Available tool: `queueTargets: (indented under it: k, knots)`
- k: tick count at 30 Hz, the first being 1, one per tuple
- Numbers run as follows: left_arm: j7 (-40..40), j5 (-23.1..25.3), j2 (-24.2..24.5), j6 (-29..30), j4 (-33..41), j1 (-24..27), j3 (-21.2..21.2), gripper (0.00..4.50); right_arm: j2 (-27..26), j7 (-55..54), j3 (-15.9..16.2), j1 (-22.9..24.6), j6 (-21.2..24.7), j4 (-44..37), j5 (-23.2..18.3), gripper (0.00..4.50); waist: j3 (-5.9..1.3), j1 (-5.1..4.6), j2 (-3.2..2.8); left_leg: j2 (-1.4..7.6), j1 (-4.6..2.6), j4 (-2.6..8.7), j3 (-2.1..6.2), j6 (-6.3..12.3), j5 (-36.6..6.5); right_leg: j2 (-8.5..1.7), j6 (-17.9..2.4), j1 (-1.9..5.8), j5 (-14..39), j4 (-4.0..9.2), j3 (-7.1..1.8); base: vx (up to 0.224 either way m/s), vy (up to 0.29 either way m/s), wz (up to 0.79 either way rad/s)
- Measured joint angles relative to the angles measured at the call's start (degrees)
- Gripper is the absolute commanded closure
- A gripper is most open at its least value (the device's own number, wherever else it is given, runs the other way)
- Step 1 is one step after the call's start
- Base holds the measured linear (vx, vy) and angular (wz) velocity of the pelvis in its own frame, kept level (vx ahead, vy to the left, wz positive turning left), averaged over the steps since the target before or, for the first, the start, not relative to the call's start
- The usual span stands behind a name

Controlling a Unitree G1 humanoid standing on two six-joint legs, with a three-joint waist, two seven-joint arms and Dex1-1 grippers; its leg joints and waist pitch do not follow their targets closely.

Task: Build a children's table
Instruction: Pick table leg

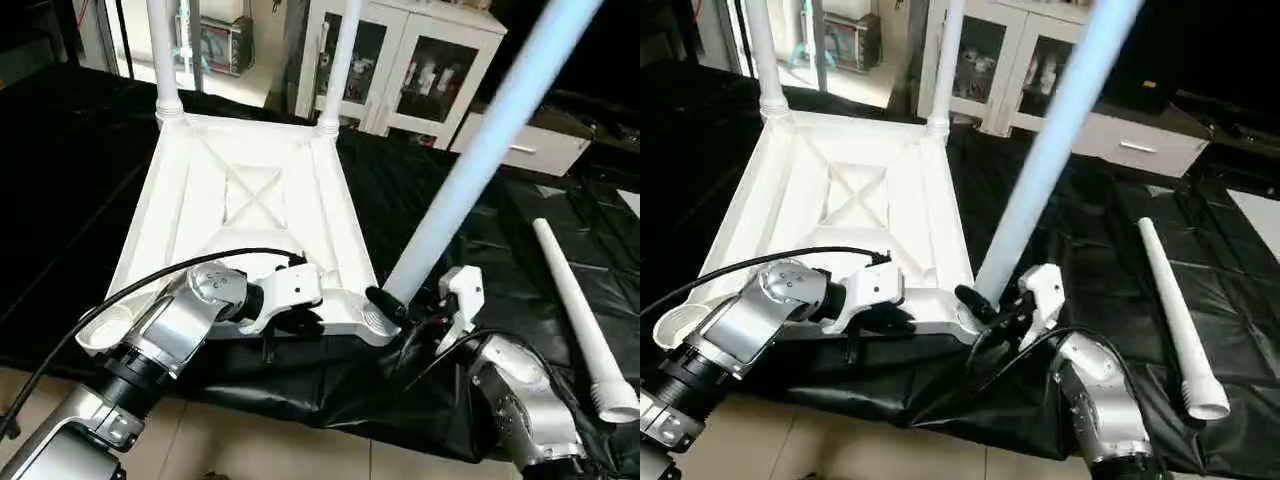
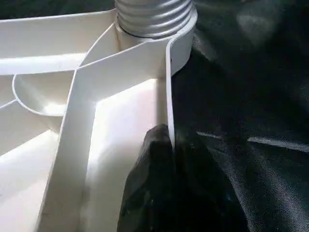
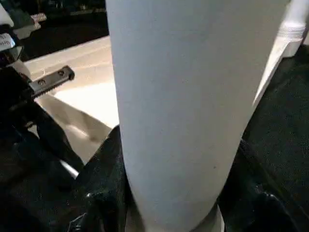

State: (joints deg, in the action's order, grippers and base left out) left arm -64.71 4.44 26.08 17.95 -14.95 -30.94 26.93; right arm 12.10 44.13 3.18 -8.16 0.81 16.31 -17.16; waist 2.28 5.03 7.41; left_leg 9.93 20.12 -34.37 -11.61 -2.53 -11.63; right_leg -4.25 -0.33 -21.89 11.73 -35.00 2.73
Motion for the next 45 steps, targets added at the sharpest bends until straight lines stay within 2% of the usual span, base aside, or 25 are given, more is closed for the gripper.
queueTargets:
  k: [8, 13, 22, 27, 40, 43, 45]
  knots:
    - [0.7, 0.0, 0.0, 0.2, -0.6, 0.0, -0.1, 4.5, 0.6, 0.1, -0.4, -3.1, 7.5, 0.3, -1.3, 2.59, 0.0, -0.42, 0.0, 0.0, -0.11, -0.01, 0.14, 0.0, 0.0, 0.0, 0.1, -0.09, 0.1, 0.26, 0.14, 0.0, 0.0, 0.0]
    - [0.6, 0.0, -0.1, 0.2, -0.6, -0.1, -0.1, 4.5, 0.9, 0.3, -0.3, -3.0, 7.6, 0.1, -1.4, 2.59, -0.01, -0.4, 0.0, 0.0, -0.1, 0.06, 0.15, 0.0, 0.0, 0.0, 0.1, -0.05, 0.1, 0.45, 0.18, 0.0, 0.0, 0.0]
    - [0.5, 0.0, -0.4, 0.2, -0.6, -0.1, 0.0, 4.5, 0.9, -0.6, 0.2, -1.0, 4.5, -1.5, -0.2, 2.59, 0.01, -0.11, -0.26, -0.01, -0.09, 0.23, 0.14, 0.0, 0.0, 0.0, 0.1, -0.03, 0.1, 0.58, 0.21, 0.0, 0.0, 0.0]
    - [0.8, 0.0, -0.6, 0.2, -0.6, -0.1, -0.1, 4.5, 0.2, -1.8, 0.2, 0.3, 1.1, -1.2, 0.1, 2.59, 0.14, -0.11, -0.44, -0.01, -0.08, 0.24, 0.14, 0.0, 0.0, -0.01, 0.1, -0.04, 0.1, 0.65, 0.22, 0.0, 0.0, 0.0]
    - [1.6, 0.1, -1.0, 0.7, -0.6, -0.1, -0.2, 4.5, -0.3, -2.8, -0.1, 0.4, -1.4, 0.0, 0.1, 2.59, 0.2, -0.15, -0.53, -0.06, -0.06, 0.45, 0.14, 0.0, 0.0, -0.01, 0.1, -0.02, 0.1, 1.01, 0.23, 0.0, 0.0, 0.0]
    - [4.4, 0.1, -2.9, 2.7, -1.1, -0.1, -0.9, 4.5, -1.4, -7.0, 0.1, -1.7, -1.5, 1.5, 2.1, 2.59, 0.24, -0.56, -0.73, -0.07, -0.08, 0.45, 0.14, 0.0, 0.0, -0.02, 0.1, -0.03, 0.1, 1.02, 0.23, 0.0, 0.0, 0.0]
    - [9.0, 0.5, -5.9, 5.3, -3.0, -0.6, -2.5, 4.5, -3.5, -14.0, -0.1, -5.5, -1.3, 5.3, 3.8, 2.59, 0.22, -1.71, -1.19, -0.16, -0.12, 0.44, 0.15, 0.0, 0.0, -0.09, 0.1, -0.07, 0.1, 1.11, 0.23, 0.0, 0.0, 0.0]
